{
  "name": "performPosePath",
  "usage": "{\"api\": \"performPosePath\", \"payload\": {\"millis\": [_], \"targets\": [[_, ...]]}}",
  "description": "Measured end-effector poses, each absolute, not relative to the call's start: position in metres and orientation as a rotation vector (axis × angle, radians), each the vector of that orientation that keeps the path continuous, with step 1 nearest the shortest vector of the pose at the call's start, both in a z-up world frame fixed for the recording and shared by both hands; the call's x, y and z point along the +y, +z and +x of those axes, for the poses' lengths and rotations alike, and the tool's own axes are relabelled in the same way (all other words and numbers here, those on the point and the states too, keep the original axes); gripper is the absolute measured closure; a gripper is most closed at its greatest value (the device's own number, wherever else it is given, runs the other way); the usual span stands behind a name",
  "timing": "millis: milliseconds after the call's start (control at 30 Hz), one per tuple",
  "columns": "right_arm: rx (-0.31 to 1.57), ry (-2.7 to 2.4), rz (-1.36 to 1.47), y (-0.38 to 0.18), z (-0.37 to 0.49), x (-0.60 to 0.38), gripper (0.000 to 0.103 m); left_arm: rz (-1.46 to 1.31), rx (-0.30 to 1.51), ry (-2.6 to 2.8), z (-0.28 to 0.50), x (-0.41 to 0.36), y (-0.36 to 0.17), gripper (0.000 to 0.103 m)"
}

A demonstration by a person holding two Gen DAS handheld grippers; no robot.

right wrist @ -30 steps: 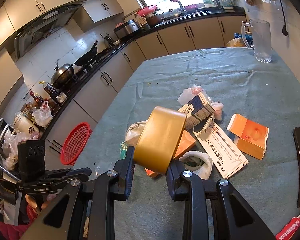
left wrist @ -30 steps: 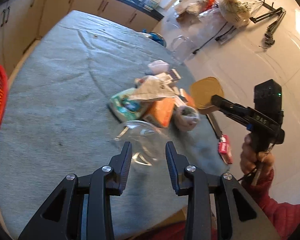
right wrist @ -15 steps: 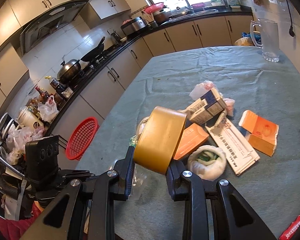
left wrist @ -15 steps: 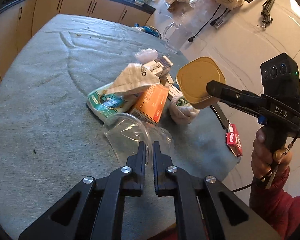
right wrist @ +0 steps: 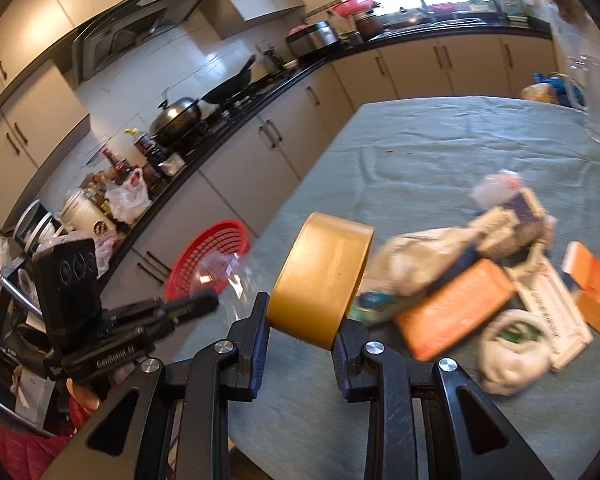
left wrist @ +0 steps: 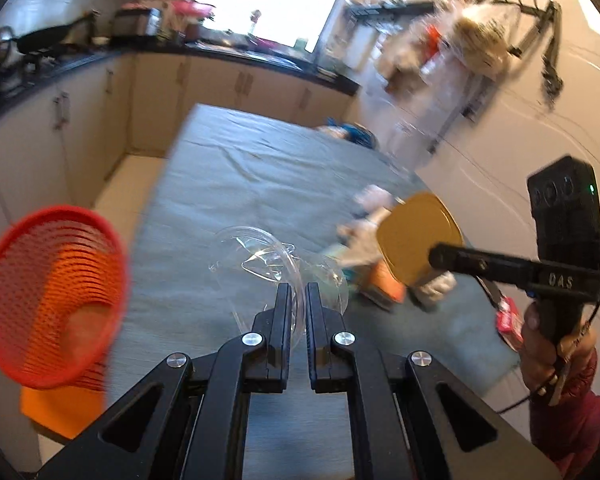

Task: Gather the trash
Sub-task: 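Carry the clear cup with the left tool over the red basket, then open the left tool to drop the clear cup into the red basket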

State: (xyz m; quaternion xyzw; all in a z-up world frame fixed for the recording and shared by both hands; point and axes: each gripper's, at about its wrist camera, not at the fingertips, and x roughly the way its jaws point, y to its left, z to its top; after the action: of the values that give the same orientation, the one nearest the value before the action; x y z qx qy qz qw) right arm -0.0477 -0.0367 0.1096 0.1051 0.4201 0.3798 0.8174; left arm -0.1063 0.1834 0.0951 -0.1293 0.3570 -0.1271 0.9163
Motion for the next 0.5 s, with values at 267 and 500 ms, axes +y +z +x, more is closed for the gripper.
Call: {"api": "performPosePath", "payload": {"millis": [267,500], "targets": [[0.918,0.929,0.186,0.109,-0.042,0.054,0.073,-0.278,0.685,-0.061,-0.117,0.267,0.097,0.097],[0.992,1.030,0.154,0.092,-0.032,0.148,0.073,-0.283,0.716,0.084,-0.114,0.326,0.074,0.097]]}}
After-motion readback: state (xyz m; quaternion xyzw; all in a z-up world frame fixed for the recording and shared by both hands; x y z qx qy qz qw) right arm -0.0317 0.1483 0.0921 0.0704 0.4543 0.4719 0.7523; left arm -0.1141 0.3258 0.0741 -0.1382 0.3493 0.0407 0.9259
